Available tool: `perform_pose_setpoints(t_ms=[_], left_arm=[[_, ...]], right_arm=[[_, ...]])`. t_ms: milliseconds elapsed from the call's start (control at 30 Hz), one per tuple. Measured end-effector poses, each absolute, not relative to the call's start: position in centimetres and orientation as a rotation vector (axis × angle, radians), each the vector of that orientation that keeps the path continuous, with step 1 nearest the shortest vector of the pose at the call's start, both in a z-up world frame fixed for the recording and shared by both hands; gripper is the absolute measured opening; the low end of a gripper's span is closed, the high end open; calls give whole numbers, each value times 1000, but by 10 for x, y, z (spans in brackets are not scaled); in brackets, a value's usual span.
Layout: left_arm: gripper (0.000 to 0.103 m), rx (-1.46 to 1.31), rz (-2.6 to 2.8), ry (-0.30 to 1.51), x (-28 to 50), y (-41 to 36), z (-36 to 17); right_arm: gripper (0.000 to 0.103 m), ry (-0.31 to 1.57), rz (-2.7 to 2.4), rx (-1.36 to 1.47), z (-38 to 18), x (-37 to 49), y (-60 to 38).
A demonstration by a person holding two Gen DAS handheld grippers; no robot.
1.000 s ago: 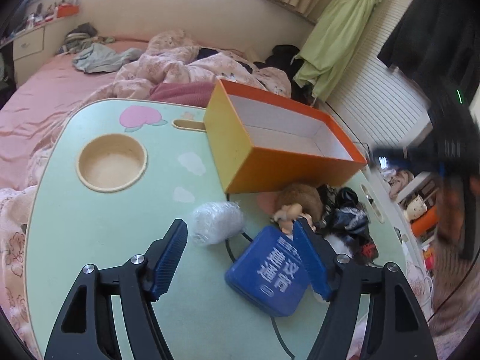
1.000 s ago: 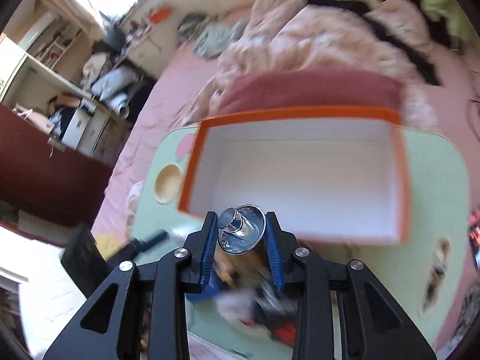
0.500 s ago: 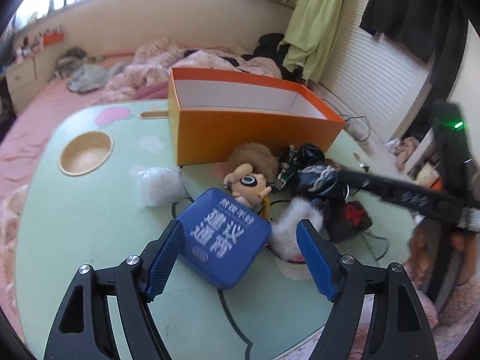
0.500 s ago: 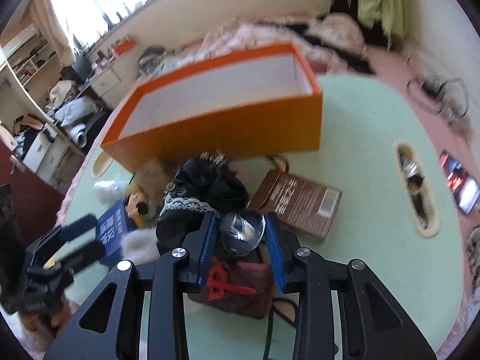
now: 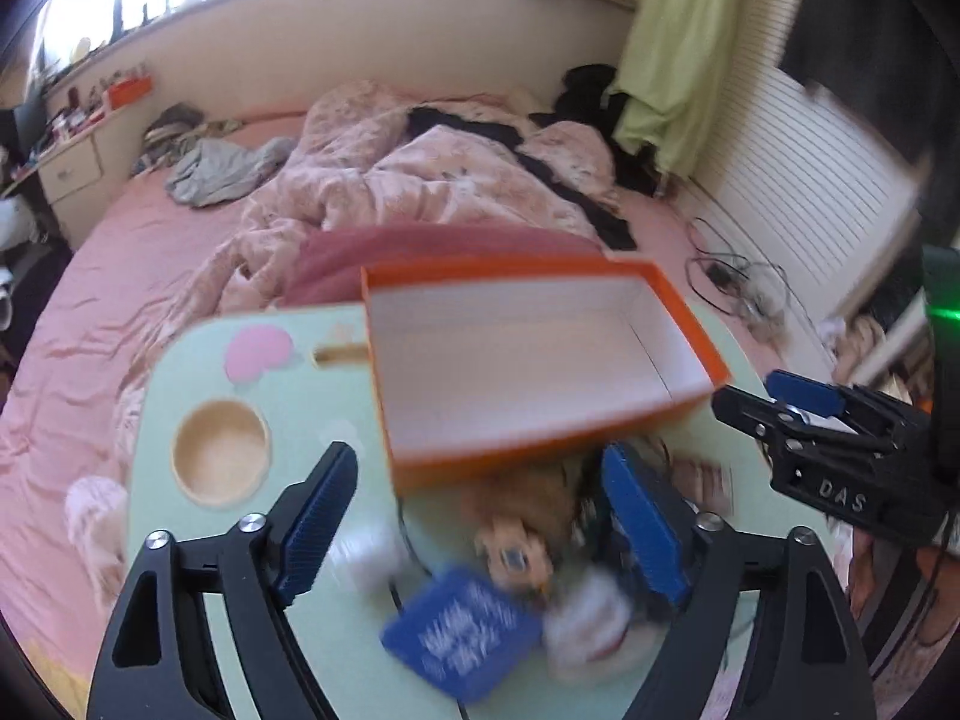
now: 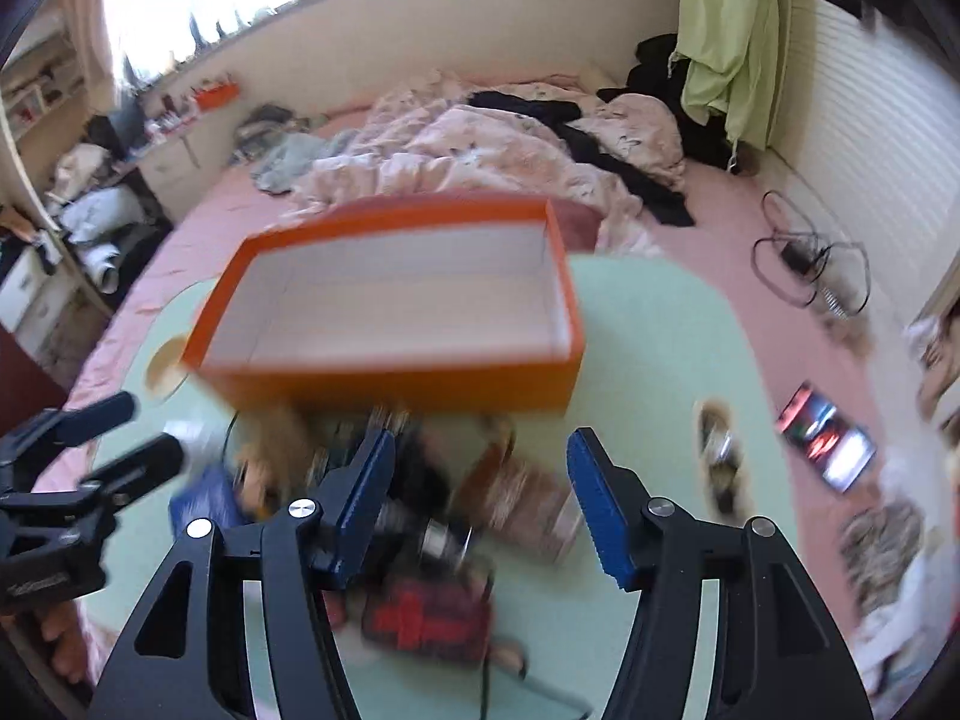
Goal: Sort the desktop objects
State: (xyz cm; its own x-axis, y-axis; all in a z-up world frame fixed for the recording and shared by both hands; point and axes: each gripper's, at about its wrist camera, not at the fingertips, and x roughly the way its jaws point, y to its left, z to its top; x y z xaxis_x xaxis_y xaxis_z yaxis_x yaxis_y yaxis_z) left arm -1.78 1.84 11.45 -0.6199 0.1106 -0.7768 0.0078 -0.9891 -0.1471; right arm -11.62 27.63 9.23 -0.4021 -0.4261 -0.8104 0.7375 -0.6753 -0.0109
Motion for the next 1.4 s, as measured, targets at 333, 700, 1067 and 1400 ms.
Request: perform_pose_setpoints(t_ms=[333,700,1067,1400], left_arm=[[84,-1539,2748,-235,-76,0,85],[86,-1746,2717,-137,-100,-16,41],[85,-1671,2816,-80,-98,-29,43],[86,-1408,2807,-98,-4,13,96]], right_arm=[[61,691,-2070,1134,80,-147,211],[61,636,-2013,1246,39,-156,204],[61,524,-1965,1261,28,-155,202],[61,515,-2040,1017,96,-86,257]])
